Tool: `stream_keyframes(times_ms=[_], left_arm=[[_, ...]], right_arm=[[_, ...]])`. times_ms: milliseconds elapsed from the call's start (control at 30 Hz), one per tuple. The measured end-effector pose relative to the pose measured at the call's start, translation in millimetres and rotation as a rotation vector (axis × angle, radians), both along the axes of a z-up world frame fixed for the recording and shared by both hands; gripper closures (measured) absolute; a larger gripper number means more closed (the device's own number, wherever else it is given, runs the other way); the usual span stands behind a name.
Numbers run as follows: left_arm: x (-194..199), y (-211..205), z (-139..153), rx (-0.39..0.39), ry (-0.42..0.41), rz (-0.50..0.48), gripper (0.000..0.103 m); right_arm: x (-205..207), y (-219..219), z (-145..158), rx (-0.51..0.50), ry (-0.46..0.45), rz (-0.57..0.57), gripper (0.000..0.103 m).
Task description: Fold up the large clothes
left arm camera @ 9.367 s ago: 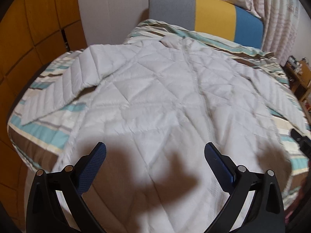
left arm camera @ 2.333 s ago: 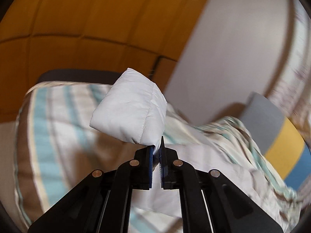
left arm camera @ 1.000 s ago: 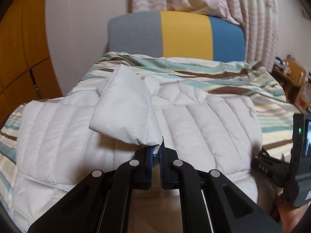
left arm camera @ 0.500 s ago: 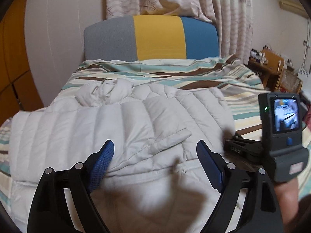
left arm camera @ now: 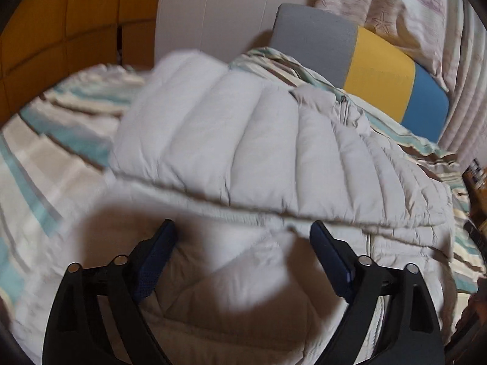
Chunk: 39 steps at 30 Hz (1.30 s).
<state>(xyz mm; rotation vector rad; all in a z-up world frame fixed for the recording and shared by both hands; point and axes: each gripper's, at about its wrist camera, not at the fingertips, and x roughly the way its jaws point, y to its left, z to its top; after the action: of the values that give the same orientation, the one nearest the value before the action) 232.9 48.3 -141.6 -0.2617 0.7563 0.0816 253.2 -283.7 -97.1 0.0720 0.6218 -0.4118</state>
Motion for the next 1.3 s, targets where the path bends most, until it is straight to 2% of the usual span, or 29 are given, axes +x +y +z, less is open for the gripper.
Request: stream_keyframes(times_ms=[100, 167, 267, 367, 467, 633, 700, 733, 800, 867, 933, 967, 1033, 1133, 1200, 1300], left_arm=[[-4, -1, 0, 0.01, -0.009, -0.004, 0.007], [-5, -2, -1, 0.018, -0.009, -0.005, 0.007], [-6, 3, -2, -0.002, -0.015, -0.006, 0.006], [-7, 7, -4, -0.027, -0.022, -0.005, 0.006], [-8, 9, -4, -0.042, -0.024, -0.008, 0.006], [-14, 12, 10, -0.066, -0.041, -0.023, 0.006], [-12, 17, 23, -0.07, -0.069, -0.02, 0.014], [-10, 19, 28, -0.063, -0.081, -0.015, 0.022], [0, 25, 39, -0.038, -0.102, 0.004, 0.027], [22, 30, 50, 0.003, -0.12, 0.009, 0.034], [45, 34, 55, 0.067, -0.127, 0.013, 0.034], [58, 37, 55, 0.099, -0.12, 0.016, 0.045], [85, 43, 50, 0.148, -0.067, 0.029, 0.056], [119, 59, 31, 0.175, 0.023, 0.053, 0.065], [131, 69, 12, 0.165, 0.072, 0.06, 0.065], [135, 73, -11, 0.155, 0.076, 0.038, 0.065]], right_arm=[[19, 38, 16, 0.046, -0.01, 0.155, 0.002], [41, 63, 15, 0.069, 0.028, 0.229, 0.002], [64, 83, 4, 0.047, 0.08, 0.265, 0.002], [77, 85, -19, 0.023, 0.137, 0.234, 0.002], [72, 74, -49, 0.031, 0.164, 0.183, 0.002], [71, 72, -58, 0.039, 0.167, 0.182, 0.002], [71, 69, -58, 0.042, 0.162, 0.181, 0.002], [70, 69, -59, 0.043, 0.159, 0.181, 0.002], [71, 69, -58, 0.043, 0.153, 0.181, 0.002], [70, 68, -59, 0.042, 0.15, 0.181, 0.002], [69, 68, -58, 0.041, 0.145, 0.18, 0.002], [68, 69, -58, 0.038, 0.143, 0.179, 0.002], [68, 69, -58, 0.034, 0.142, 0.179, 0.002], [68, 70, -58, 0.035, 0.141, 0.179, 0.002], [68, 71, -58, 0.036, 0.137, 0.187, 0.002], [68, 75, -58, 0.027, 0.134, 0.201, 0.002]])
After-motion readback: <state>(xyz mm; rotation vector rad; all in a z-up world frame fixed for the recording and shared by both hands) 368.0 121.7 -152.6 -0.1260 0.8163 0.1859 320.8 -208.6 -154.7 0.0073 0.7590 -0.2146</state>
